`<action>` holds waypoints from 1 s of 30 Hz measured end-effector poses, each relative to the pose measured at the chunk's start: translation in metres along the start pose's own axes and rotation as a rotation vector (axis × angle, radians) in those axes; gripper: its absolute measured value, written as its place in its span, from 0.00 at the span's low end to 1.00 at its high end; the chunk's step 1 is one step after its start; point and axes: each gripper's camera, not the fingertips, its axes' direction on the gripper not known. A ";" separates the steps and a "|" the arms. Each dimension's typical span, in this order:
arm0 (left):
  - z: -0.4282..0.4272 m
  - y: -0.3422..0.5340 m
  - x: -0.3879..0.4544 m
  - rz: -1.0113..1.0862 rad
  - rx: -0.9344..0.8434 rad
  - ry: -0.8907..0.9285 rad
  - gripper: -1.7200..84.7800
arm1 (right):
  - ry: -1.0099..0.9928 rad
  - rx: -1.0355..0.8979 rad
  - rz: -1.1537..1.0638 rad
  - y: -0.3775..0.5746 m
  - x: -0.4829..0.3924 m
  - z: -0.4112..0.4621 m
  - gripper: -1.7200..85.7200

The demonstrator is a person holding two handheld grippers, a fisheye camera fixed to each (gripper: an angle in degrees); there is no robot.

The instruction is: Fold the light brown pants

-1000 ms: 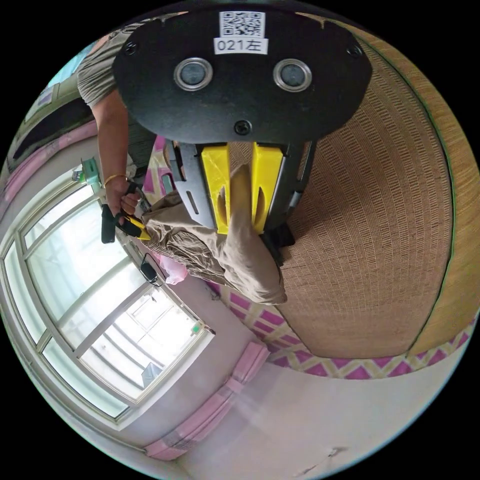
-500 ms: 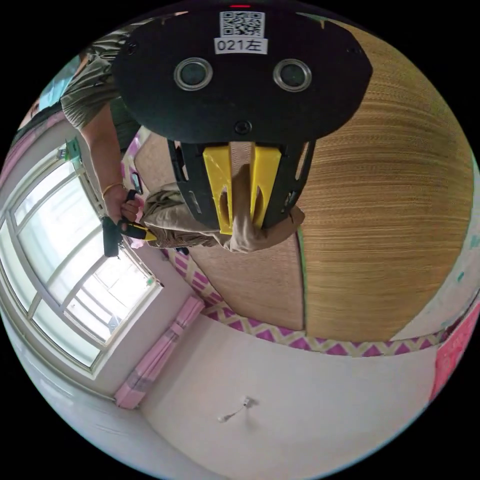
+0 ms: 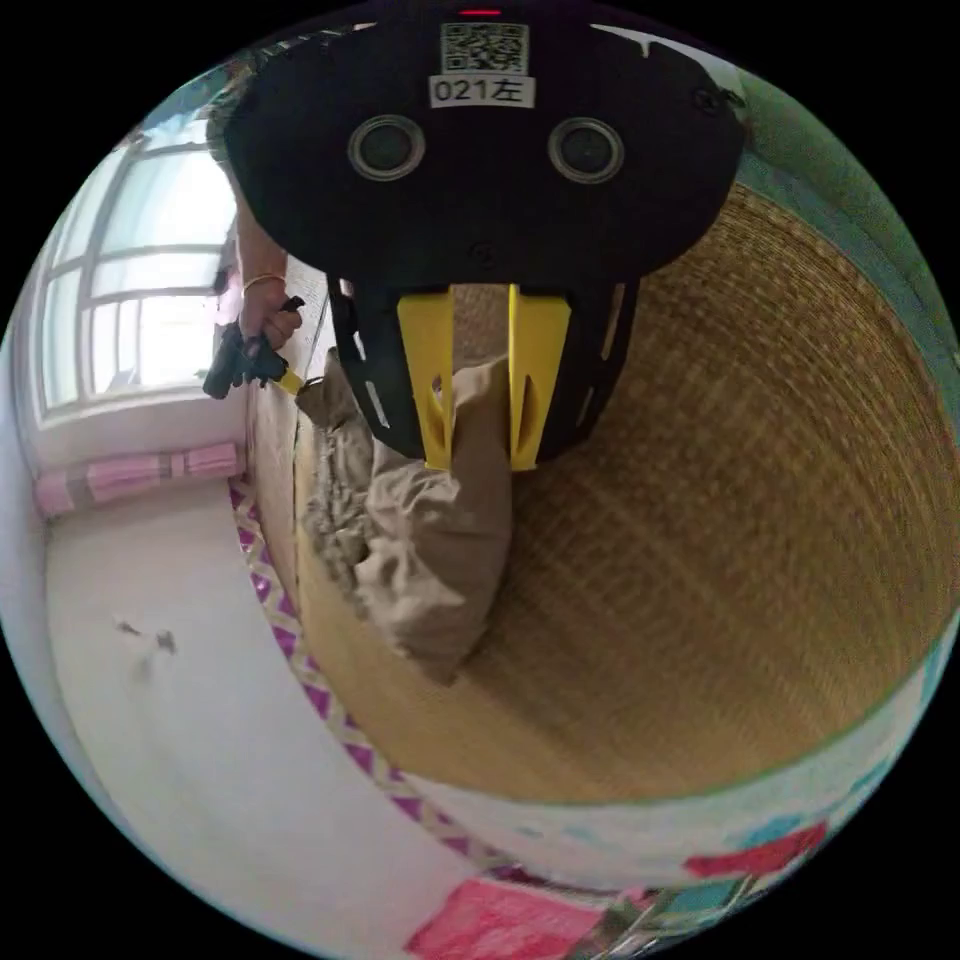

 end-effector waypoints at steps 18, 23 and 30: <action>-0.133 0.123 0.266 0.687 0.682 -0.333 0.05 | 0.262 0.015 -0.345 0.228 -0.192 -0.250 0.01; 0.025 0.099 0.349 0.895 0.167 -0.130 0.03 | 0.220 0.057 -0.273 0.285 -0.210 -0.280 0.01; 0.115 0.042 0.374 0.813 -0.029 -0.258 0.04 | 0.291 0.150 -0.251 0.333 -0.259 -0.314 0.01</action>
